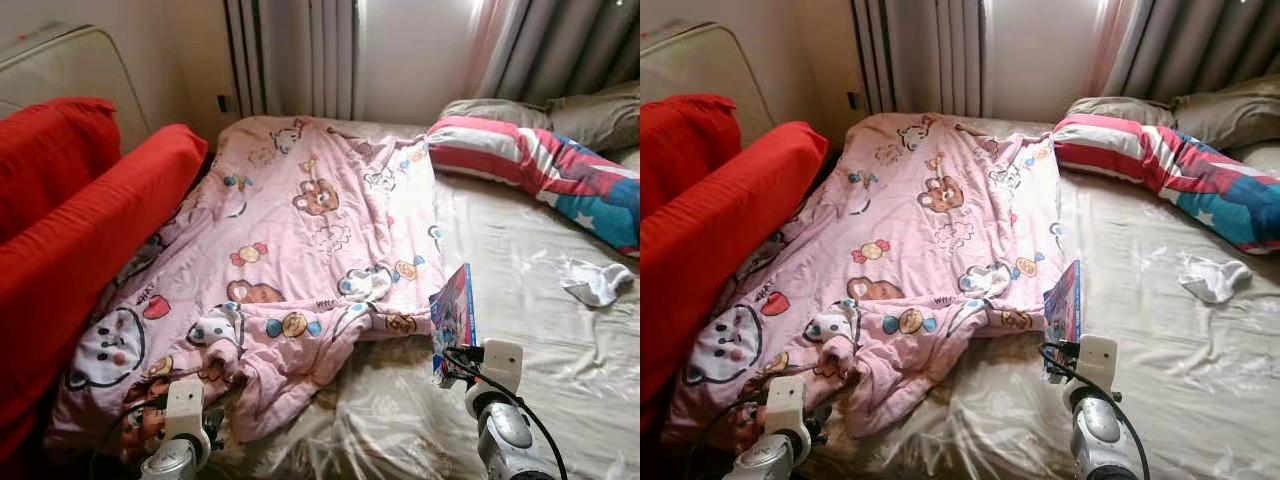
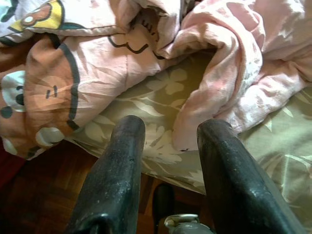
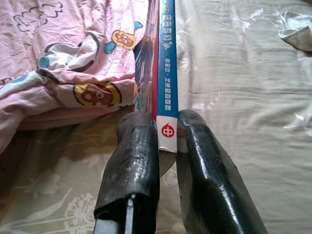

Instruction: Clean up the room

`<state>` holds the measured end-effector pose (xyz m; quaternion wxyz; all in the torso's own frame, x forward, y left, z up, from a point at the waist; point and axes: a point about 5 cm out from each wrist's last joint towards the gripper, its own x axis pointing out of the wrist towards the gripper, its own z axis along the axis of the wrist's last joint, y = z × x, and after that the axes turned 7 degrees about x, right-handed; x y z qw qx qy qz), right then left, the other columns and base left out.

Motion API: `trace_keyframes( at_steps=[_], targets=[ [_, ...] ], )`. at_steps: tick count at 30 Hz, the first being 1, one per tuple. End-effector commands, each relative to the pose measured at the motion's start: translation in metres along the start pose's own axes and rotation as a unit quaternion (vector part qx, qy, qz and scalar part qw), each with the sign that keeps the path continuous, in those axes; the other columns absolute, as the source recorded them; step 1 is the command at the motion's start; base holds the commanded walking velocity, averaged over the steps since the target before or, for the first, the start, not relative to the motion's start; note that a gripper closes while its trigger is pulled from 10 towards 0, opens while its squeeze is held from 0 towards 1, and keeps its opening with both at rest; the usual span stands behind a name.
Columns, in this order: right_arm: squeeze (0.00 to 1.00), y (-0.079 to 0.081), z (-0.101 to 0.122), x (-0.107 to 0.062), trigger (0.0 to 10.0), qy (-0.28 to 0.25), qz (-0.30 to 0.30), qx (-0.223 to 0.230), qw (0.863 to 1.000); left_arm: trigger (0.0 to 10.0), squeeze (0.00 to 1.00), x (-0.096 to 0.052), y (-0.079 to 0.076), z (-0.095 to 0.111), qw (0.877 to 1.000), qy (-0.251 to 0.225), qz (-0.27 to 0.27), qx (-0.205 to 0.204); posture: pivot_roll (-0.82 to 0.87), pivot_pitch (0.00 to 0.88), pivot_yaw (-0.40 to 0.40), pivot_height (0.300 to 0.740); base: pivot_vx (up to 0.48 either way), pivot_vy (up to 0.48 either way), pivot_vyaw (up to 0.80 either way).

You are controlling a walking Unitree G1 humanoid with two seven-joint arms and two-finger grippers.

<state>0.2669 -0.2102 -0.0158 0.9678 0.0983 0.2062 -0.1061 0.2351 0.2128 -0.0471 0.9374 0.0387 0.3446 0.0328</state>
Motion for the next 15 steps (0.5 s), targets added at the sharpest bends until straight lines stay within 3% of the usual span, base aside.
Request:
trace_keyframes(
  at_steps=[1,10,15],
  targets=[
    [0.00,-0.001,0.004,0.001,10.0,-0.014,0.002,-0.005,1.000,10.0,0.00,-0.002,0.001,-0.010,1.000,0.024,0.000,0.007,0.01,0.000,-0.021,0.740,0.000,0.000,0.00],
    [0.00,0.000,0.003,0.000,10.0,-0.012,0.004,-0.007,1.000,10.0,0.00,-0.003,0.001,-0.014,0.999,0.033,0.001,0.008,0.01,0.000,-0.020,0.740,0.000,0.000,0.00],
    [0.00,0.001,0.006,0.001,10.0,-0.017,0.006,-0.009,1.000,10.0,0.00,-0.007,0.004,-0.026,0.998,0.058,0.005,0.015,0.00,0.000,-0.017,0.740,0.000,0.000,0.00]
  ],
)
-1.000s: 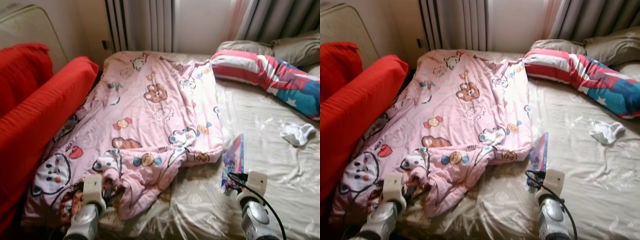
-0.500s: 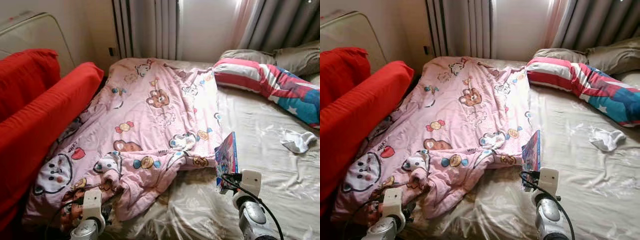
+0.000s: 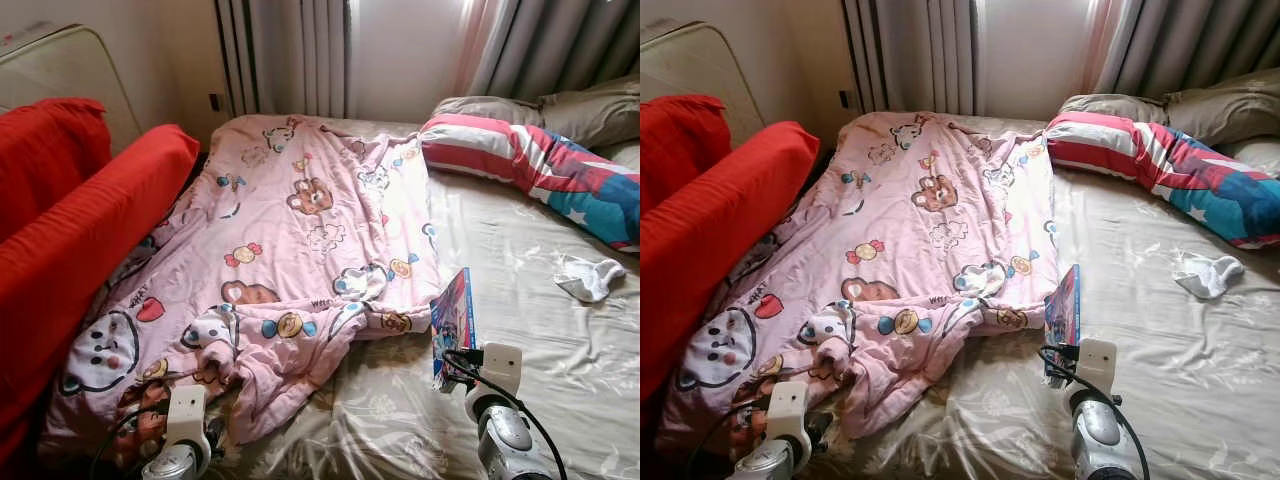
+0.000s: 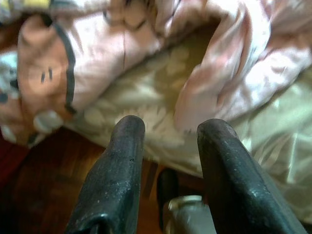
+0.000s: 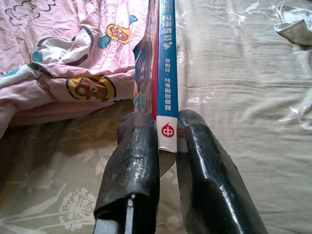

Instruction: Clean up the room

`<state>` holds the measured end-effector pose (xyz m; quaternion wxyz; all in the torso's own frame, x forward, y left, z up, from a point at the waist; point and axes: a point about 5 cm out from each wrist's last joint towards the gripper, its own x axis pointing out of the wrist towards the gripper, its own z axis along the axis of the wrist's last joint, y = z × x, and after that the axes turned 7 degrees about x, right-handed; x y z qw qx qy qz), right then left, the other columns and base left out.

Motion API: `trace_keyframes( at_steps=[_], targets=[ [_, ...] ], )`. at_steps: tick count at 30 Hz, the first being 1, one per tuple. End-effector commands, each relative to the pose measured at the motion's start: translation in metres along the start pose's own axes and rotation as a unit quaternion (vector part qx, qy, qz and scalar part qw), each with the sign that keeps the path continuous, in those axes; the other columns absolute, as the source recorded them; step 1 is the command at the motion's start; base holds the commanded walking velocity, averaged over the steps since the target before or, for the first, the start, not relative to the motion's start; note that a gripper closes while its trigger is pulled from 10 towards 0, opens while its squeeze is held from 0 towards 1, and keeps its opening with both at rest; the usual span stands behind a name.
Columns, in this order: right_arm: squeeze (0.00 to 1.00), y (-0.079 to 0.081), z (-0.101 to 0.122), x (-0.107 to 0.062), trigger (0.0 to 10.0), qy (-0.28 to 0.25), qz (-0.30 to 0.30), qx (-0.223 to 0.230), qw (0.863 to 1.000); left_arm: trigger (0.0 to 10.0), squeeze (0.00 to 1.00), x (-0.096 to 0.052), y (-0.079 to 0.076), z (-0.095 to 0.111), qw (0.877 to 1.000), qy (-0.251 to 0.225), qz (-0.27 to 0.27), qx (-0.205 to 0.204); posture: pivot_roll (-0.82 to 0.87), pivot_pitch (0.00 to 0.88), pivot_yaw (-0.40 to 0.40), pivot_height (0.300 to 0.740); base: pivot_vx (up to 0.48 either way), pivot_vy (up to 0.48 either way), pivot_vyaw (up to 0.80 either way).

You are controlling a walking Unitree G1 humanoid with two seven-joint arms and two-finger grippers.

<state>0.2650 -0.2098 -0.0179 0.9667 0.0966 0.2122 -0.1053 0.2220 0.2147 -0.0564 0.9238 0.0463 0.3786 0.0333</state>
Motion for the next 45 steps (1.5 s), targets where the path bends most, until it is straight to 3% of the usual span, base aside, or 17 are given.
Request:
trace_keyframes(
  at_steps=[1,10,13,15,25,28,45],
  targets=[
    [0.00,0.002,0.010,0.003,10.0,-0.025,0.007,-0.007,1.000,10.0,0.00,-0.003,0.002,-0.012,1.000,0.022,0.003,0.006,0.00,0.000,-0.019,0.740,0.000,0.000,0.00],
    [0.00,0.003,0.011,0.003,10.0,-0.027,0.007,-0.008,1.000,10.0,0.00,-0.002,0.002,-0.011,1.000,0.020,0.003,0.006,0.00,0.000,-0.019,0.740,0.000,0.000,0.00],
    [0.00,-0.005,-0.001,0.001,10.0,0.022,-0.029,-0.046,0.998,10.0,0.00,-0.002,0.001,-0.009,1.000,0.020,0.002,0.007,0.00,0.000,-0.018,0.740,0.000,0.000,0.00],
    [0.00,-0.008,-0.007,-0.001,10.0,0.043,-0.034,-0.030,0.998,10.0,0.00,-0.002,0.001,-0.009,1.000,0.020,0.002,0.007,0.00,0.000,-0.018,0.740,0.000,0.000,0.00],
    [0.00,-0.013,-0.032,-0.012,10.0,0.098,-0.034,-0.042,0.994,10.0,0.00,-0.002,0.002,-0.009,1.000,0.020,0.005,0.003,0.01,0.000,-0.020,0.740,0.000,0.000,0.00],
    [0.00,-0.020,-0.051,-0.023,10.0,0.135,-0.046,-0.043,0.989,10.0,0.00,-0.002,0.003,-0.008,1.000,0.019,0.007,-0.001,0.01,0.000,-0.022,0.740,0.000,0.000,0.00],
    [0.00,-0.018,-0.057,-0.025,10.0,0.146,-0.041,-0.039,0.988,10.0,0.00,-0.002,0.003,-0.006,1.000,0.012,0.006,-0.006,0.01,0.000,-0.018,0.740,0.000,0.000,0.00]
  ],
)
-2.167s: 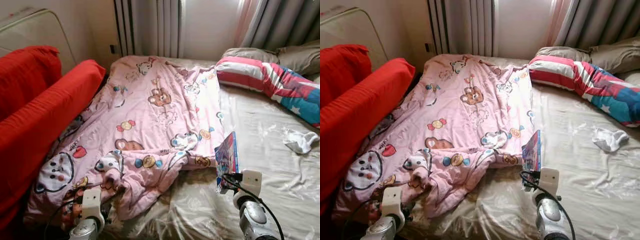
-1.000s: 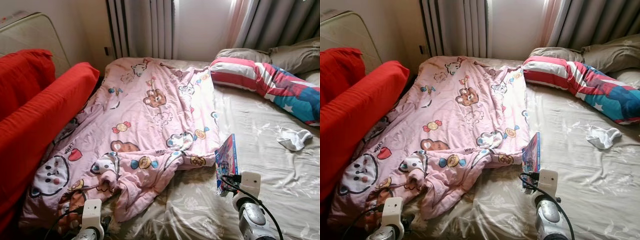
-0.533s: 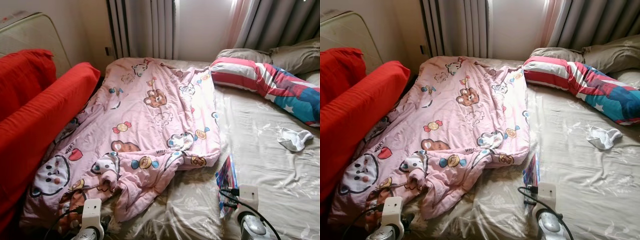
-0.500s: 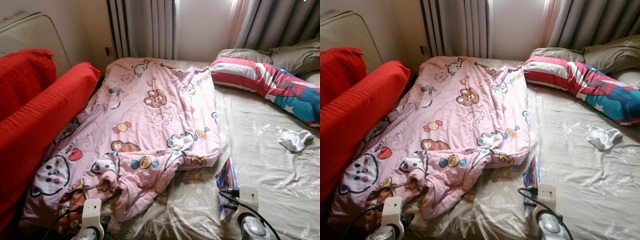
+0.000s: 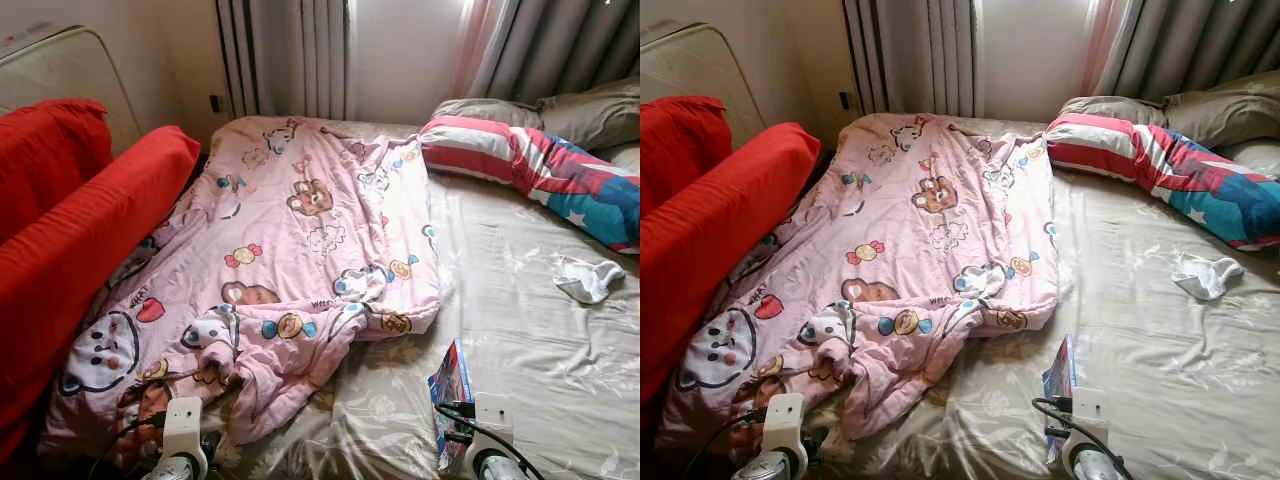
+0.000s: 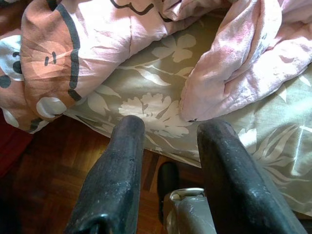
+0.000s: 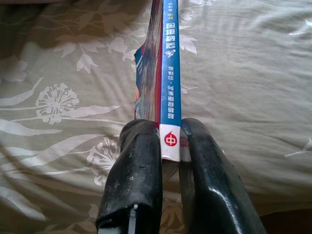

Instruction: Clean up the room

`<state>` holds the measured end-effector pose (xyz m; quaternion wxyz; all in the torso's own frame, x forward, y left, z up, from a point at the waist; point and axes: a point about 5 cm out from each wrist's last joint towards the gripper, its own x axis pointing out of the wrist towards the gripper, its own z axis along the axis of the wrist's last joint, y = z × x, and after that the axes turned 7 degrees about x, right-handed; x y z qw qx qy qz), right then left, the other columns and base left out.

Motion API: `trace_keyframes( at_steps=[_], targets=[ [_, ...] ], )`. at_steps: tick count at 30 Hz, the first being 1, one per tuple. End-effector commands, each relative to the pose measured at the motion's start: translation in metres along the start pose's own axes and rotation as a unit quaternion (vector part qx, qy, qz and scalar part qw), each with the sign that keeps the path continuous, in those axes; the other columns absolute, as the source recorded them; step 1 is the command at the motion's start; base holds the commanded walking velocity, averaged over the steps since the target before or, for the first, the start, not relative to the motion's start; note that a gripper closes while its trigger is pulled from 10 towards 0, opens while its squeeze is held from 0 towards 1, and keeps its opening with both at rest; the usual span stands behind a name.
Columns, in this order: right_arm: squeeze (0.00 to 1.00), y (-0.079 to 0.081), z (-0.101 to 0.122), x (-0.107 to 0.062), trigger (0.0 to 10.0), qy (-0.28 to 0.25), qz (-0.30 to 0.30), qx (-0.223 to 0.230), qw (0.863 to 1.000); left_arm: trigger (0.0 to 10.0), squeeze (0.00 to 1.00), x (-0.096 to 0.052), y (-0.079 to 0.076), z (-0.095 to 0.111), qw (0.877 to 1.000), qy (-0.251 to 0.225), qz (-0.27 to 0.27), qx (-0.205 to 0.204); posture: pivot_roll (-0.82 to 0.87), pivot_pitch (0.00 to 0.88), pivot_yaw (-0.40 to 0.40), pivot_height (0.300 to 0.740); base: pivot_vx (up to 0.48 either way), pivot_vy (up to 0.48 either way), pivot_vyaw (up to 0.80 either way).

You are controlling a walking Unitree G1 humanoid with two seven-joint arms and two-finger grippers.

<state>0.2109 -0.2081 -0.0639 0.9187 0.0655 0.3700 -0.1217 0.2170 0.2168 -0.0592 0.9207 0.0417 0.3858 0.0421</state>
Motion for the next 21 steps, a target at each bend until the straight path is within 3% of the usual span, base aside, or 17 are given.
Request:
trace_keyframes(
  at_steps=[1,8,21],
  targets=[
    [0.00,0.0003,0.0060,0.0012,10.0,-0.012,0.001,0.000,1.000,10.0,0.00,-0.0001,0.0011,-0.0008,1.000,0.003,0.000,0.002,0.01,0.000,-0.018,0.740,0.000,0.000,0.00],
    [0.00,-0.0051,0.0024,0.0001,10.0,-0.006,-0.002,-0.002,1.000,10.0,0.00,-0.0017,0.0076,-0.0054,1.000,0.010,0.005,-0.001,0.01,0.000,-0.019,0.740,0.000,0.000,0.00],
    [0.00,-0.0090,0.0021,0.0001,10.0,0.000,-0.005,-0.001,1.000,10.0,0.00,-0.0014,0.0057,-0.0055,1.000,0.012,0.004,-0.001,0.02,0.000,-0.019,0.740,-0.020,0.000,0.00]
  ],
)
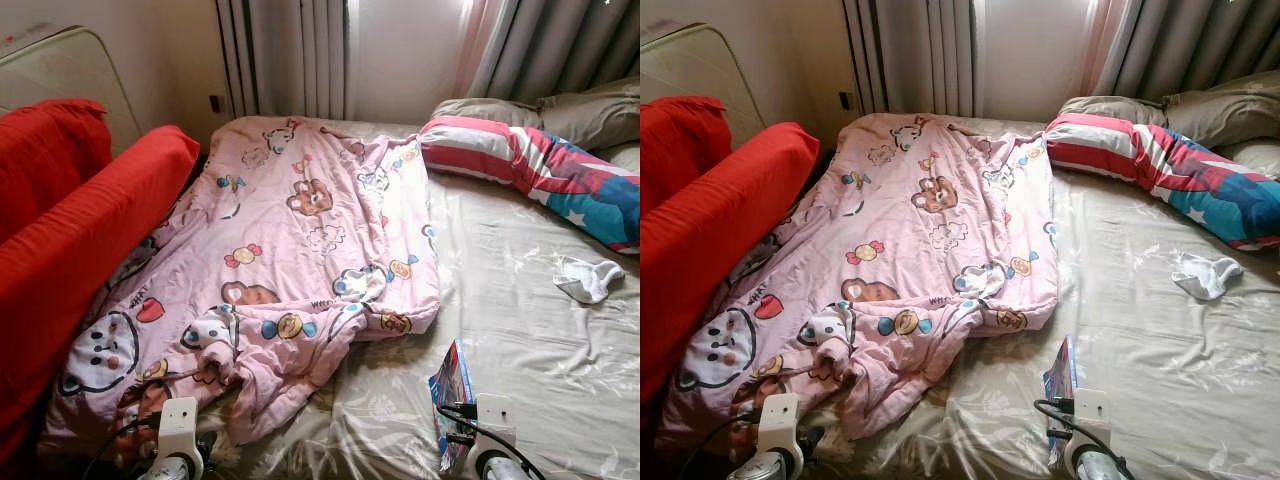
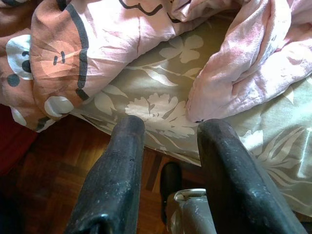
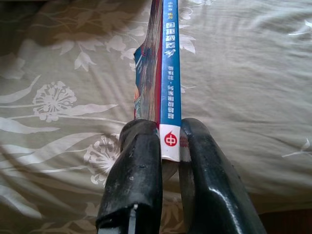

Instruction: Clean up the room

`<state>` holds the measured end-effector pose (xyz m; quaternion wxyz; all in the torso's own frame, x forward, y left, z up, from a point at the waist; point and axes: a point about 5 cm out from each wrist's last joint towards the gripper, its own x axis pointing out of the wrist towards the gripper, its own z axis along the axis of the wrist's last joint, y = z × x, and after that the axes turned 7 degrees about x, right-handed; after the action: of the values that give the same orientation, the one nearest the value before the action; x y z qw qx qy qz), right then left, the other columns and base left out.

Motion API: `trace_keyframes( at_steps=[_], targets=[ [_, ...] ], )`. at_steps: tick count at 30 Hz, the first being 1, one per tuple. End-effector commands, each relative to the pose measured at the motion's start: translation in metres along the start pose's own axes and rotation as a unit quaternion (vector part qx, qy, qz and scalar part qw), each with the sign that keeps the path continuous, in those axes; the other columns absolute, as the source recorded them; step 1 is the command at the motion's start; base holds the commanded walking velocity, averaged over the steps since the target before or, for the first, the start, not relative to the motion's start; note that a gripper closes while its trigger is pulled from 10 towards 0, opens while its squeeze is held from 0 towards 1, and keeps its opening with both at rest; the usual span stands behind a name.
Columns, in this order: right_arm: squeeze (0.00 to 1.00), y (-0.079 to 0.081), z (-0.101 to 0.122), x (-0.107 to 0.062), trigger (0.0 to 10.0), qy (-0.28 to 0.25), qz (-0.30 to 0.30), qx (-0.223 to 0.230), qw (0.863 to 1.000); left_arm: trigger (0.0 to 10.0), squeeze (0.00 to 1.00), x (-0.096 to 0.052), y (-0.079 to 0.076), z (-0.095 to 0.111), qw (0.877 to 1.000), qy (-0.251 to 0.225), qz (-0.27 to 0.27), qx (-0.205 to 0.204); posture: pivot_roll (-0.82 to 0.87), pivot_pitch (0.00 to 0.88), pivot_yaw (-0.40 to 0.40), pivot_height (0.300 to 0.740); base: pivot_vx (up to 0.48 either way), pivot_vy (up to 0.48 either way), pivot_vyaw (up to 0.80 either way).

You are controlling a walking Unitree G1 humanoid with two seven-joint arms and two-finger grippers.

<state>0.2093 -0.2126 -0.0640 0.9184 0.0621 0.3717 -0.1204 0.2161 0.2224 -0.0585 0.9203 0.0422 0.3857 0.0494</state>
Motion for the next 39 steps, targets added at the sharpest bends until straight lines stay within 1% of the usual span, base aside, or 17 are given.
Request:
trace_keyframes(
  at_steps=[1,4,25,32,39],
  targets=[
    [0.00,-0.0042,0.0022,0.0004,10.0,-0.001,-0.005,0.003,1.000,10.0,0.00,-0.0009,0.0001,-0.0051,1.000,0.012,-0.003,0.001,0.02,0.000,-0.019,0.740,-0.259,0.000,0.00],
    [0.00,-0.0041,0.0026,0.0006,10.0,0.000,-0.005,0.004,1.000,10.0,0.00,-0.0009,0.0000,-0.0050,1.000,0.011,-0.003,0.000,0.02,0.000,-0.019,0.740,-0.305,0.000,0.00],
    [0.00,-0.0098,0.0004,0.0000,10.0,0.008,-0.011,0.007,1.000,10.0,0.00,-0.0006,0.0006,-0.0035,1.000,0.008,-0.003,0.000,0.02,0.000,-0.019,0.740,0.000,0.000,0.00],
    [0.00,-0.0093,0.0007,0.0001,10.0,0.008,-0.010,0.006,1.000,10.0,0.00,-0.0007,0.0004,-0.0039,1.000,0.008,-0.004,0.000,0.02,0.000,-0.019,0.740,-0.265,0.000,0.00],
    [0.00,-0.0095,0.0003,0.0000,10.0,0.008,-0.010,0.007,1.000,10.0,0.00,-0.0008,-0.0005,-0.0045,1.000,0.009,-0.005,0.003,0.01,0.000,-0.017,0.740,0.000,0.000,0.00]
  ],
)
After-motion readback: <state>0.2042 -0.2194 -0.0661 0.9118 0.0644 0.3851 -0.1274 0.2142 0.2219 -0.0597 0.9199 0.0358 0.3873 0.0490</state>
